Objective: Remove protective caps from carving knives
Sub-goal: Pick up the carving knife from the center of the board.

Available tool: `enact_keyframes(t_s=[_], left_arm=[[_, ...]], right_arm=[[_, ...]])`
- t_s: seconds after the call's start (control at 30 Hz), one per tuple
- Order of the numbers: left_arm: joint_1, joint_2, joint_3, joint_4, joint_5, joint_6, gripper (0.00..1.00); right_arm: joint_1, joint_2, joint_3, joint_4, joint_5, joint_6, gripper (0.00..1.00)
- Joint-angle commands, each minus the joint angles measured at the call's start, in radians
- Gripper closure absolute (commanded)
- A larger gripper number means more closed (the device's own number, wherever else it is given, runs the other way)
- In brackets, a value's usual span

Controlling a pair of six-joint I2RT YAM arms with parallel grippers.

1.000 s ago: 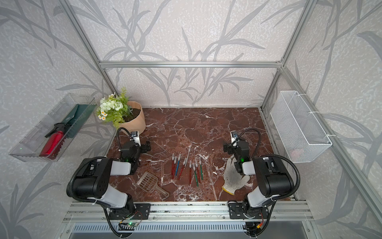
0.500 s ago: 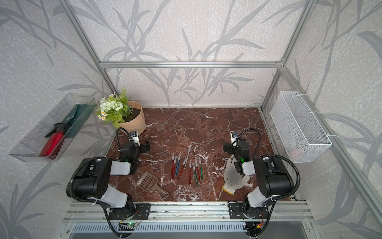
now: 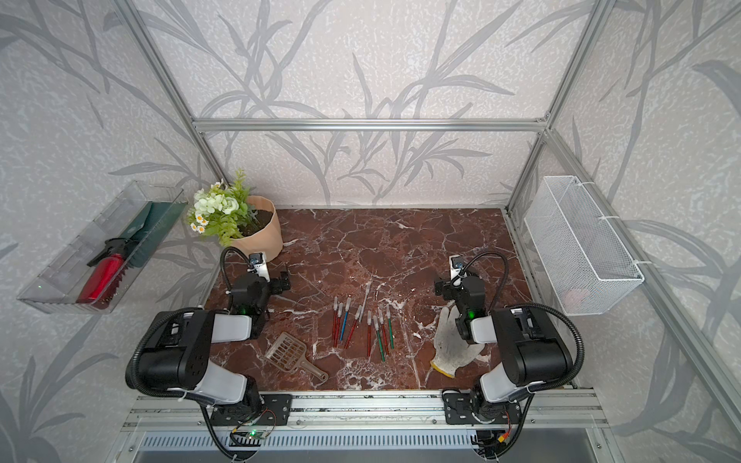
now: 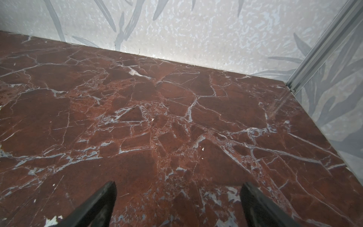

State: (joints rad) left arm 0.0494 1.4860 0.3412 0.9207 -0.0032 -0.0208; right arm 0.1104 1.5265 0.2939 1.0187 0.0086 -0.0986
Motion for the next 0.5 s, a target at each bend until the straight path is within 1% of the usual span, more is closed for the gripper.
enact_keyframes(t_s=[0.0, 0.1, 0.13, 0.2, 0.27, 0.4, 0.47], left_arm=[[-0.013, -0.089, 0.014, -0.088, -0.045, -0.008, 0.01], [-0.057, -0.191, 0.046, -0.241, -0.142, -0.011, 0.01], [-0.073, -0.229, 0.056, -0.295, -0.134, 0.002, 0.01], [-0.110, -0.292, 0.075, -0.370, -0.125, -0.030, 0.01], [-0.161, -0.343, 0.100, -0.452, -0.152, -0.072, 0.01], [-0.240, -0.433, 0.188, -0.717, -0.153, -0.174, 0.01], [-0.277, -0.469, 0.214, -0.812, -0.153, -0.210, 0.01]], right_arm=[[0.031, -0.095, -0.005, -0.002, 0.055, -0.016, 0.01], [0.093, -0.210, 0.004, -0.116, 0.131, -0.057, 0.01], [0.118, -0.262, 0.012, -0.174, 0.159, -0.056, 0.01], [0.146, -0.349, 0.027, -0.286, 0.164, -0.028, 0.01], [0.175, -0.426, 0.045, -0.414, 0.175, 0.017, 0.01], [0.223, -0.570, 0.101, -0.695, 0.197, 0.152, 0.01], [0.246, -0.627, 0.122, -0.804, 0.207, 0.209, 0.01]])
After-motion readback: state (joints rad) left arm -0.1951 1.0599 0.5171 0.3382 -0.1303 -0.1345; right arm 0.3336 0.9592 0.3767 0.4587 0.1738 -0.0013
